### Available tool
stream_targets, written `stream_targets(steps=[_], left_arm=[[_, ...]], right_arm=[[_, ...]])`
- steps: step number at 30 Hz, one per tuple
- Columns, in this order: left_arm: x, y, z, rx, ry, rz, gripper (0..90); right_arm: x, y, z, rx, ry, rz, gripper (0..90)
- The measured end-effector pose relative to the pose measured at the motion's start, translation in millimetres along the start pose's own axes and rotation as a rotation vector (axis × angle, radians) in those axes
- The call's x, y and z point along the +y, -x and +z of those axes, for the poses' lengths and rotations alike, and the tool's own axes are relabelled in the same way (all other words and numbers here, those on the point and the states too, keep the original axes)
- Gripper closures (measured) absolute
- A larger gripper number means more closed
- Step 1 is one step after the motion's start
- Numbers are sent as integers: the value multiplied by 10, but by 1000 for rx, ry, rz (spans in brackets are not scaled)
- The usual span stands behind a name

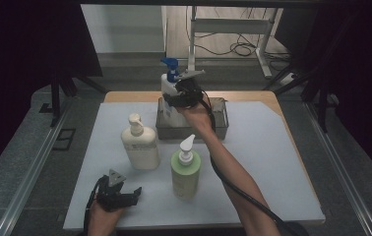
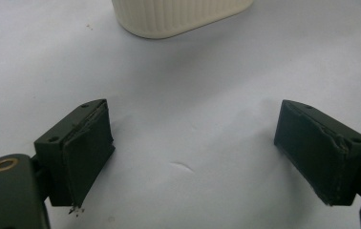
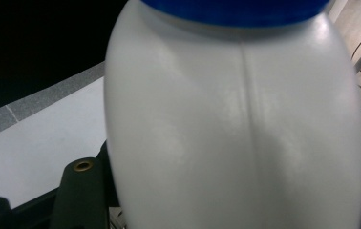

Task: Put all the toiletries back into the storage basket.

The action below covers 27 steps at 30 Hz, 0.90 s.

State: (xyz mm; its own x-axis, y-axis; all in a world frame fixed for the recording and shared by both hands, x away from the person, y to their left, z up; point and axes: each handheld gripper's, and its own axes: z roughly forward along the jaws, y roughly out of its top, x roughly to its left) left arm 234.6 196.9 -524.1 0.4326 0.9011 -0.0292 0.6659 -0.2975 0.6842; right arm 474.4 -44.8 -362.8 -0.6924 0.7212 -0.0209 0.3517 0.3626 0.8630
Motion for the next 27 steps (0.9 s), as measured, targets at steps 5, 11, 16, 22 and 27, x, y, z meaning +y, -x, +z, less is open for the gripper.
stream_targets(steps=[5,11,16,22,27], left_arm=[[0,0,0,0,0,0,124],[0,0,0,0,0,0,124],[0,2,2,0,2,-2,124],[0,0,0,0,0,1,124],[0,2,1,1,1,-1,124]], right_arm=[[-47,-18,27,5,-10,-4,382],[-101,-19,45,4,-18,6,382],[-143,-13,65,4,-33,2,383],[-204,-9,110,2,-56,3,383],[-234,-13,137,5,-71,0,382]])
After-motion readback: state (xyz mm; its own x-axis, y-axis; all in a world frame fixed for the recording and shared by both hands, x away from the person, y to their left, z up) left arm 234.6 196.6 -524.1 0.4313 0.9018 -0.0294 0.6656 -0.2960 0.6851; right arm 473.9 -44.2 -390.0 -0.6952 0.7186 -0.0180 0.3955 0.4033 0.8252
